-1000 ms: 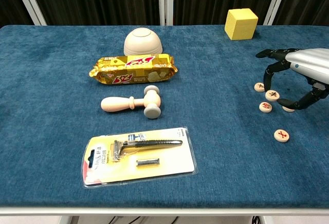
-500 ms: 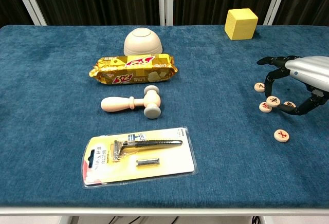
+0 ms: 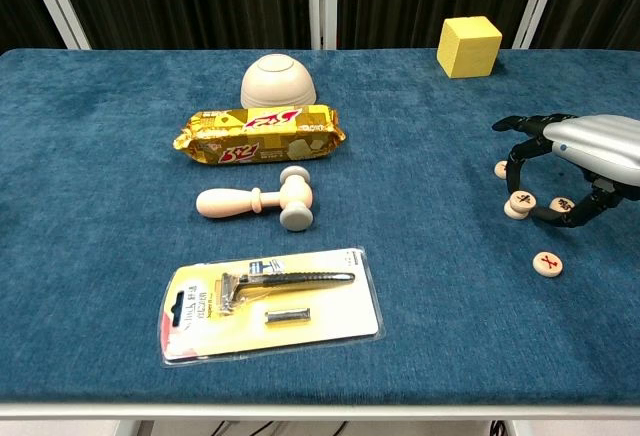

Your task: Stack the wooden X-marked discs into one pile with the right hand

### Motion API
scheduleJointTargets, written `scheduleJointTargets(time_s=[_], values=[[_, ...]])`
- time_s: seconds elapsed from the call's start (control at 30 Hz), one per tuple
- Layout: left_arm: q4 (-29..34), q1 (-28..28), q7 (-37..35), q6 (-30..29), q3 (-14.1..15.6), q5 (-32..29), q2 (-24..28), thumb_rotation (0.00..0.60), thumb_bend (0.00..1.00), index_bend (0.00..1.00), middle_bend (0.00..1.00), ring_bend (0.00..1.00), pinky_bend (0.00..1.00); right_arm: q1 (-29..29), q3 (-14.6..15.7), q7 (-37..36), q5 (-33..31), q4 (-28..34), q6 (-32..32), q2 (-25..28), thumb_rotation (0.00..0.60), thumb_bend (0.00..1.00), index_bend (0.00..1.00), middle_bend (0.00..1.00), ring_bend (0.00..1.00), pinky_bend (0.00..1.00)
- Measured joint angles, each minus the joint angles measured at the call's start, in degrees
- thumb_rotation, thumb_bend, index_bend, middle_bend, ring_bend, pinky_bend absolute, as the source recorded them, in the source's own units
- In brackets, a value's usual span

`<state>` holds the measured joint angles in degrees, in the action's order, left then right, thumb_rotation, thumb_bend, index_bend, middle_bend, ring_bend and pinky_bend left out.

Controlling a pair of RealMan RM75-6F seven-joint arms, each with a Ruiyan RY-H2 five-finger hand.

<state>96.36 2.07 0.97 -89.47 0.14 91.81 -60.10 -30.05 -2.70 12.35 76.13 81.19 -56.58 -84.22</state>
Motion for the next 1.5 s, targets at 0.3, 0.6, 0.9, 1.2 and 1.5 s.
scheduleJointTargets(time_s=[0.3, 0.6, 0.9, 1.2, 1.5], values=[[0.0, -0.1, 0.1, -0.1, 0.0, -0.1, 0.0, 0.600, 0.14, 0.08, 0.00, 0.00, 0.00, -0.1, -0.1, 0.0, -0.5, 0.4, 0.6, 0.5, 0.600, 0.30, 0.45, 0.00, 0.00, 0.00], [0.2, -0.1, 0.3, -0.2, -0.1, -0.1, 0.0, 0.600, 0.14, 0.08, 0.00, 0.00, 0.00, -0.2, -0.1, 0.5, -0.9, 0.9, 1.0, 0.8, 0.600, 0.30, 0.36, 0.00, 0.00, 0.00], [0.1, -0.1, 0.1, 0.0, -0.1, -0.1, 0.1, 0.600, 0.14, 0.08, 0.00, 0.00, 0.00, -0.2, 0.0, 0.3, -0.7, 1.3, 0.9, 1.3, 0.600, 0.28, 0.35, 0.00, 0.00, 0.00], [0.1, 0.0, 0.2, 0.1, 0.0, -0.1, 0.0, 0.600, 0.14, 0.08, 0.00, 0.00, 0.00, -0.1, 0.1, 0.9, -0.9, 1.5, 1.0, 1.4, 0.600, 0.28, 0.37, 0.00, 0.00, 0.00], [0.0, 0.0, 0.1, 0.1, 0.0, -0.1, 0.0, 0.600, 0.14, 0.08, 0.00, 0.00, 0.00, 0.1, 0.2, 1.0, -0.8, 1.6, 0.7, 1.4, 0.600, 0.28, 0.42, 0.00, 0.00, 0.00]])
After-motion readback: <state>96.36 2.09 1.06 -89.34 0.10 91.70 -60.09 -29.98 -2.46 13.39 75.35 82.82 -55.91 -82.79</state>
